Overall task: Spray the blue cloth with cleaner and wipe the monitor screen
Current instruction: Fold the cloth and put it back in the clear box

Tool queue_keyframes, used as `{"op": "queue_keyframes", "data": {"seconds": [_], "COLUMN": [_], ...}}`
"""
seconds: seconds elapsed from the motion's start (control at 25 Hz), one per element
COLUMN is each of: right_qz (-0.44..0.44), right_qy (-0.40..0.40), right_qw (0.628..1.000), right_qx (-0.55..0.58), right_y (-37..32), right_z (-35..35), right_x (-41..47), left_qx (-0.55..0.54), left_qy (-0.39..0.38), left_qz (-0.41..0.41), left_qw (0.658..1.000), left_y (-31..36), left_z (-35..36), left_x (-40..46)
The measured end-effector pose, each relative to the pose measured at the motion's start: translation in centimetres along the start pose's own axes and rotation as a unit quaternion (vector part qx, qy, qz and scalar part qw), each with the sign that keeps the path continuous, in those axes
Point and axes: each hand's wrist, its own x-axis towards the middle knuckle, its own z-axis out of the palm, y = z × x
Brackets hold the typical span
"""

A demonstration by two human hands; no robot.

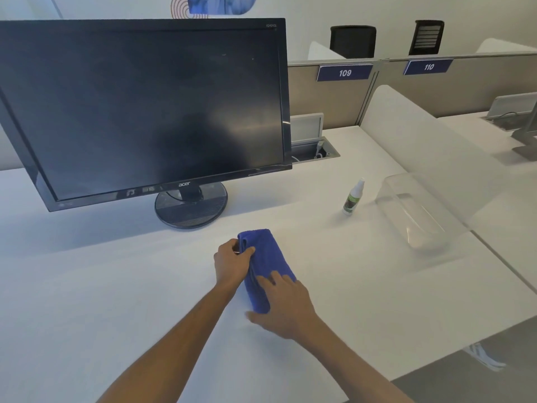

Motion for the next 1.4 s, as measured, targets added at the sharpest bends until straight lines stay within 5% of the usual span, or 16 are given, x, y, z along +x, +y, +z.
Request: {"op": "queue_keyframes", "data": {"seconds": [0.08,0.24,0.36,0.64,0.88,0.96,1.08,1.2,1.4], "right_qz": [0.048,0.157,0.222,0.218,0.202,0.215,0.207,0.141,0.17], "right_qy": [-0.024,0.063,-0.023,-0.024,0.019,0.061,0.134,0.11,0.181], "right_qw": [0.996,0.982,0.971,0.882,0.804,0.816,0.889,0.95,0.954], "right_qx": [0.068,0.08,0.092,0.417,0.56,0.533,0.385,0.258,0.169], "right_y": [0.1,2.6,4.0,4.5,7.8,10.3,14.4,18.1,25.5], "right_z": [-0.9,-1.3,-0.6,-1.7,-6.1,-7.2,-8.3,-9.5,-13.0], "right_x": [0.6,2.5,3.2,2.9,1.4,0.8,-0.4,-1.3,-2.0], "left_qx": [0.04,0.058,0.042,-0.133,-0.288,-0.309,-0.313,-0.298,-0.243], "left_qy": [0.005,0.0,-0.015,-0.096,-0.24,-0.22,-0.196,-0.206,-0.215], "left_qz": [0.017,0.008,-0.005,-0.092,-0.13,-0.1,-0.052,-0.01,0.06], "left_qw": [0.999,0.998,0.999,0.982,0.918,0.92,0.928,0.932,0.944], "left_y": [-0.6,-0.8,-0.4,0.2,3.4,5.3,8.8,12.7,19.5], "left_z": [-0.2,-0.4,-0.3,0.6,3.2,5.1,9.2,14.4,22.5], "left_x": [0.1,0.3,0.5,1.2,-1.2,-1.8,-2.7,-3.9,-4.1]}}
